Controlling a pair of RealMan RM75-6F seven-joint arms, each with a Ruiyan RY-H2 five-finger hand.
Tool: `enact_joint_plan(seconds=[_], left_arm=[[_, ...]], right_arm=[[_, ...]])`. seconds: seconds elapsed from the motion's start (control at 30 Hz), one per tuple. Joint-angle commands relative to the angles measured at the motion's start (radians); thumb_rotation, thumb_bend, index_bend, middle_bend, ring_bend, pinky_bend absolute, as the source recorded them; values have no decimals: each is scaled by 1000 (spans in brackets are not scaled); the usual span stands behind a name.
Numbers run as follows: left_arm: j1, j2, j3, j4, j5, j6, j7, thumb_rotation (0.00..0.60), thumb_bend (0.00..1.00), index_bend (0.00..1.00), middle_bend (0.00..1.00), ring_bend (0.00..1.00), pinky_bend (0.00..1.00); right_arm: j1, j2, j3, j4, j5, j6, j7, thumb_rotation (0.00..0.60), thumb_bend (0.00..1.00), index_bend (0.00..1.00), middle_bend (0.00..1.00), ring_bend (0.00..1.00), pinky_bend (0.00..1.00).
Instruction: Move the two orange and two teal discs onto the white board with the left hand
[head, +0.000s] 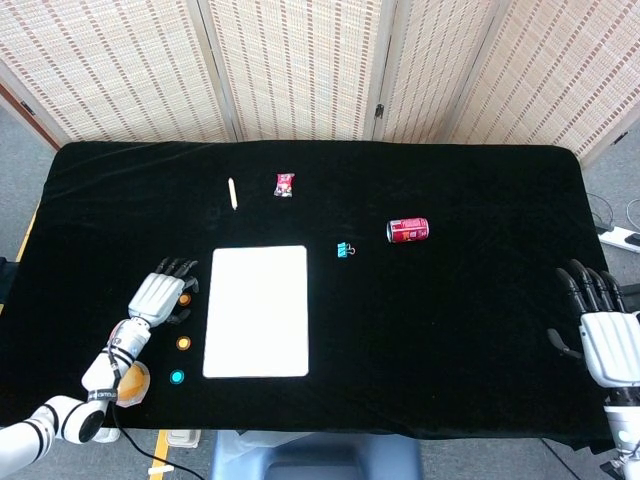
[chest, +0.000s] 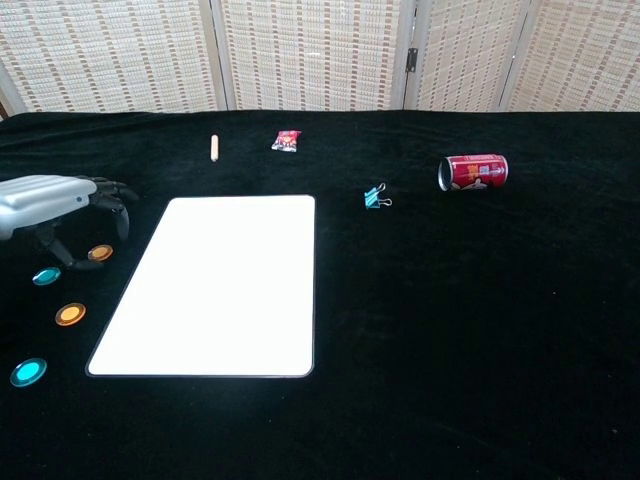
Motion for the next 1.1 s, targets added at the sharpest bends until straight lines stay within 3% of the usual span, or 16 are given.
enact_joint_plan(seconds=[0.03, 0.7, 1.1], left_arm=[[-1, -6, 2, 9, -7, -1, 4, 600, 361, 439, 129, 48, 0], [-18, -39, 4, 73, -67, -51, 10, 600, 403, 476, 134, 48, 0], [-34, -19, -8, 38, -50, -29, 0, 600, 467, 516, 150, 43, 0]], right_arm=[[-1, -1, -1, 2, 1, 0, 3, 600, 338, 0, 27, 46, 36], [-2, -10, 0, 20, 5, 0, 18, 600, 338, 0, 28, 46, 36], [-4, -11, 2, 24, 8, 3, 23, 600, 339, 0, 27, 45, 36]])
